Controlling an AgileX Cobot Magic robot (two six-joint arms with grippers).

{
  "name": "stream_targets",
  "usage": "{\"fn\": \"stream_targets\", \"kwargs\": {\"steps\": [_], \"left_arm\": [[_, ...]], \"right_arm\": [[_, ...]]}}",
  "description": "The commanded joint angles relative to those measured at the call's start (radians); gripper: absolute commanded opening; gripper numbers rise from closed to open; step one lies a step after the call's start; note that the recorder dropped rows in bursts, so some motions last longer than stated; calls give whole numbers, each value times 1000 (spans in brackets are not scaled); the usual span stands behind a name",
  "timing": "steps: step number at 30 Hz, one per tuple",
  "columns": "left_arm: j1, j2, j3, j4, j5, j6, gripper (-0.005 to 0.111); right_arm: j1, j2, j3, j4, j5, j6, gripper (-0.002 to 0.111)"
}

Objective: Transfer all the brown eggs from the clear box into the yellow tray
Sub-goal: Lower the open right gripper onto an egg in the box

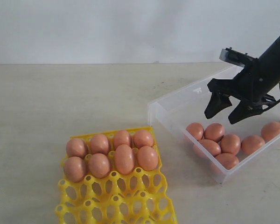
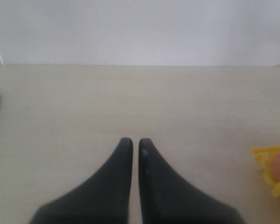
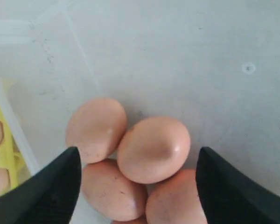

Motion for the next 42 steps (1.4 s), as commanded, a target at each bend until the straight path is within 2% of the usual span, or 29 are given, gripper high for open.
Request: {"fn": "stream_targets", "kwargs": {"steps": [1,6,11,26,28,34,36,42], "left_arm": [[3,-2,-1,-5,-7,7,4],[3,-2,-1,-5,-7,7,4],[3,-2,-1,-5,-7,7,4],[3,-2,-1,-5,-7,7,4],[3,-2,-1,-5,-7,7,4],[3,-2,-1,-5,-7,7,4],[3,-2,-1,-5,-7,7,4],[3,-2,-1,-5,-7,7,4]], "right_arm": [[21,2,-5,31,-15,33,62],[42,2,-5,2,-33,120,62],[42,3,-5,-173,-19,316,62],[71,129,-5,-93,-80,332,61],[71,135,-5,-86,-82,332,55],[71,138,-5,-82,-82,332,12],[71,138,-5,-82,-92,308,1],[71,138,-5,-82,-165,186,0]]}}
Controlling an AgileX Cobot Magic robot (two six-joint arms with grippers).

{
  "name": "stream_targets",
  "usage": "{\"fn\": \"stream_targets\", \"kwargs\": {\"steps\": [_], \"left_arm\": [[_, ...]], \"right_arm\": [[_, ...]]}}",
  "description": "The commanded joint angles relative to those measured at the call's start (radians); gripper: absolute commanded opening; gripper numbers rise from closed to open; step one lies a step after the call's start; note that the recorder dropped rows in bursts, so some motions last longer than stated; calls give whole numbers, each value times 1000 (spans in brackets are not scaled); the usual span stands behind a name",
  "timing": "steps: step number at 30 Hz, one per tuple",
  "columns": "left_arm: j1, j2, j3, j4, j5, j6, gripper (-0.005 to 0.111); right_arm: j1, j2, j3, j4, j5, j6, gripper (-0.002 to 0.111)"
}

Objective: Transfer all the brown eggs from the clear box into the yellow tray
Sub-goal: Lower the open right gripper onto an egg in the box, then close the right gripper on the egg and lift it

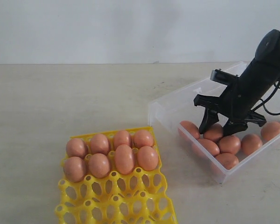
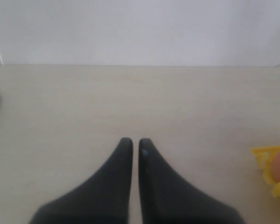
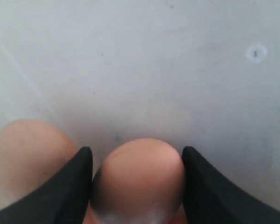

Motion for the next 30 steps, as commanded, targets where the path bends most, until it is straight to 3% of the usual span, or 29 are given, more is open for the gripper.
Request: {"fn": "stream_targets", "kwargs": {"steps": [1,14,23,30], "left_arm": [[3,-2,-1,-5,-7,7,4],[3,-2,-1,-5,-7,7,4],[3,-2,-1,-5,-7,7,4],[3,-2,-1,-5,-7,7,4]], "right_arm": [[1,15,-1,-8,-91,-96,0],[1,15,-1,-8,-265,-154,0],[4,-112,-1,-12,-403,-217,0],[96,-267,124,-27,-766,-322,0]]}}
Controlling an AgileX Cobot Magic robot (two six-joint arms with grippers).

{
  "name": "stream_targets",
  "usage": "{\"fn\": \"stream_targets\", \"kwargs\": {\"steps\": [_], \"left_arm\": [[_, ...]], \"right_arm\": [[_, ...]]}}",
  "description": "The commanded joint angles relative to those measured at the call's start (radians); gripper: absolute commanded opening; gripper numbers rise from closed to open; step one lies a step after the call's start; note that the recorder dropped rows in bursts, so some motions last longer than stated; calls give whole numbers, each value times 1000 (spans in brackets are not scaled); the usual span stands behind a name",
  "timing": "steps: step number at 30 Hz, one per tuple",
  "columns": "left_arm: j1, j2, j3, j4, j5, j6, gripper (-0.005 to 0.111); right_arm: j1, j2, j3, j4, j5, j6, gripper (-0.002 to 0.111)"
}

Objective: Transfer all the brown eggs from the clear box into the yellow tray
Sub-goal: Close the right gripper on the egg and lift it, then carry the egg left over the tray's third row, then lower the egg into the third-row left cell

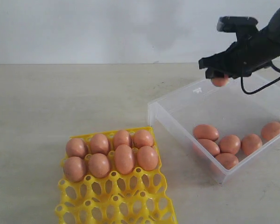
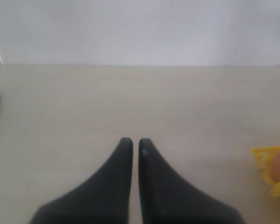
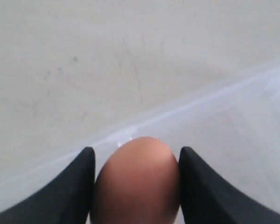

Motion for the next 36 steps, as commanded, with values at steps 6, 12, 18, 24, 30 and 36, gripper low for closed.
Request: {"fn": "stream_targets", "kwargs": {"steps": [6,12,18,24,30,36], "left_arm": [[3,-2,-1,-5,-7,7,4],[3,-2,-1,-5,-7,7,4],[3,-2,-1,-5,-7,7,4],[3,-2,-1,-5,-7,7,4],[3,-2,-1,-5,-7,7,4],[3,-2,-1,-5,-7,7,4]], "right_arm": [[363,-267,494,-1,-800,-29,0],[758,-388,761,-11,-1035,152,0],[920,-240,675,-278,-1055,336,0],[920,-59,539,-605,-1052,530,0],[920,-32,488,-723,-994,763,0],[920,-18,488,-758,-907,750,0]]}}
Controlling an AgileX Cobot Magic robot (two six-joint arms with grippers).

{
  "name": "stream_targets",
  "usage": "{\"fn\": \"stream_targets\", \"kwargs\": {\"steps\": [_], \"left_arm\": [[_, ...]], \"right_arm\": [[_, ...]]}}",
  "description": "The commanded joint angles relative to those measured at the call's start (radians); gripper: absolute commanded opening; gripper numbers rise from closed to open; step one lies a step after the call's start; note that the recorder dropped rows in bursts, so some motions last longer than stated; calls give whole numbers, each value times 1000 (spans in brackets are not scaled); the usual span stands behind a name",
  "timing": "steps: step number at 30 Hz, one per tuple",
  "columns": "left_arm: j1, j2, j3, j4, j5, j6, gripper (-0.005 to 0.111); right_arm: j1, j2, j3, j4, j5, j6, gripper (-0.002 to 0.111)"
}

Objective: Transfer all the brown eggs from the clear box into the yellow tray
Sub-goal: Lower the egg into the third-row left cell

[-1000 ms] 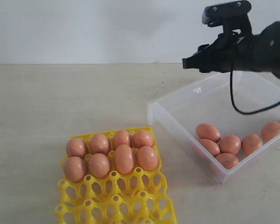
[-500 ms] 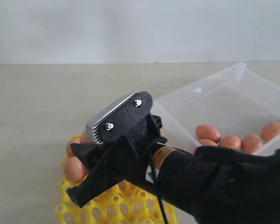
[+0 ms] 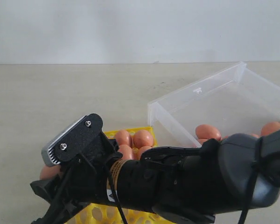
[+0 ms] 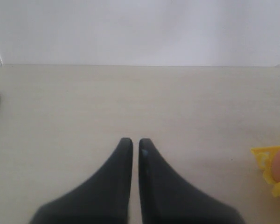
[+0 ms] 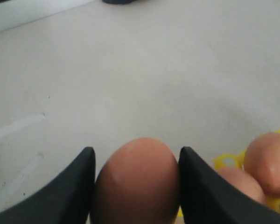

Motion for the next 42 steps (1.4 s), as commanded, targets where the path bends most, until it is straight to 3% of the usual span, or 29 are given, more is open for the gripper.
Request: {"fn": "stream_targets", "kwargs": {"steps": [1,9,24,34,42], "left_arm": [[3,-2,-1,-5,-7,7,4],[3,-2,-1,-5,-7,7,4],[3,-2,-1,-5,-7,7,4],[3,-2,-1,-5,-7,7,4],[3,-2,-1,-5,-7,7,4]], "right_arm": [[0,22,-5,-43,42,11,0],[0,67,-5,-39,-7,-6,0],[0,92,-5,-34,0,-223,0],[0,92,-5,87,2,-428,1],[0,92,-5,87,2,-445,40]]}}
